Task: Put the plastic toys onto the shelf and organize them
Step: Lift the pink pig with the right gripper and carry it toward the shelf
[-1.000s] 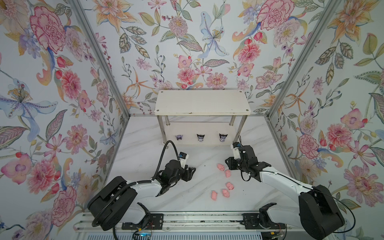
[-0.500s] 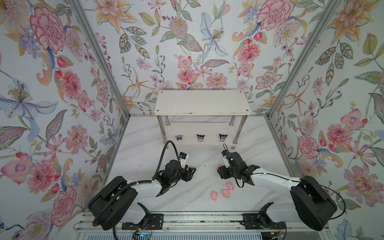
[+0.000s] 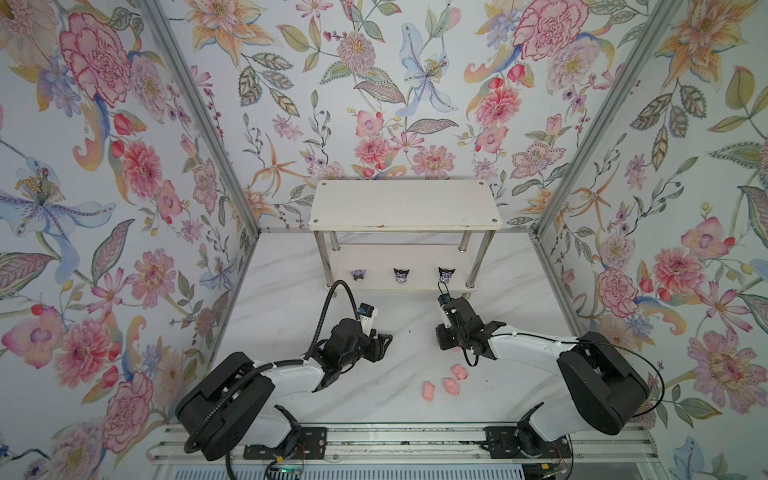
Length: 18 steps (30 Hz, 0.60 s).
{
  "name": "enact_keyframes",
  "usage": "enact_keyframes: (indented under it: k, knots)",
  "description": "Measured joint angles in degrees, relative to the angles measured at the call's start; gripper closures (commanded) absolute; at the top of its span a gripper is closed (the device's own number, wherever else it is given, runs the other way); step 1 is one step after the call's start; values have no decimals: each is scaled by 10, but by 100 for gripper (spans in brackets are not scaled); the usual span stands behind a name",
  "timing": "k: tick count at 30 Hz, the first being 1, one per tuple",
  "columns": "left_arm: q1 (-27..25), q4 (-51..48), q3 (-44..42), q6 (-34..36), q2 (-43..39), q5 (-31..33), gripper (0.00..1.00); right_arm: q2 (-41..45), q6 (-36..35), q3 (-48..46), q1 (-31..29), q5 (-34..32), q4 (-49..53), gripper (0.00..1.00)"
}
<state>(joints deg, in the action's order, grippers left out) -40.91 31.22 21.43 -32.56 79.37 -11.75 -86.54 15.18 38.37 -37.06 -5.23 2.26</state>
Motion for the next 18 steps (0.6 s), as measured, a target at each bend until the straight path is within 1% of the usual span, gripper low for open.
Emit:
enact_keyframes:
  k: [3, 5, 8, 10, 13, 16, 18]
  knots:
    - [0, -1, 0, 0, 0, 0, 37, 3, 6, 0, -10, -4, 2, 86]
    - [0, -1, 0, 0, -3, 0, 37, 14, 11, 0, -15, -7, 13, 86]
    - [0, -1, 0, 2, -14, 0, 37, 58, 18, 1, -16, -16, 46, 87]
    - [0, 0, -3, 2, -24, 0, 36, 97, 23, 12, -16, -26, 89, 88]
    - [0, -4, -10, 4, -43, 2, 36, 160, 28, 57, -16, -39, 157, 90]
    - [0, -21, -16, 14, -73, 11, 35, 221, 26, 136, -16, -57, 222, 91]
    - [0, -35, -19, 23, -98, 22, 35, 242, 18, 214, -16, -75, 265, 92]
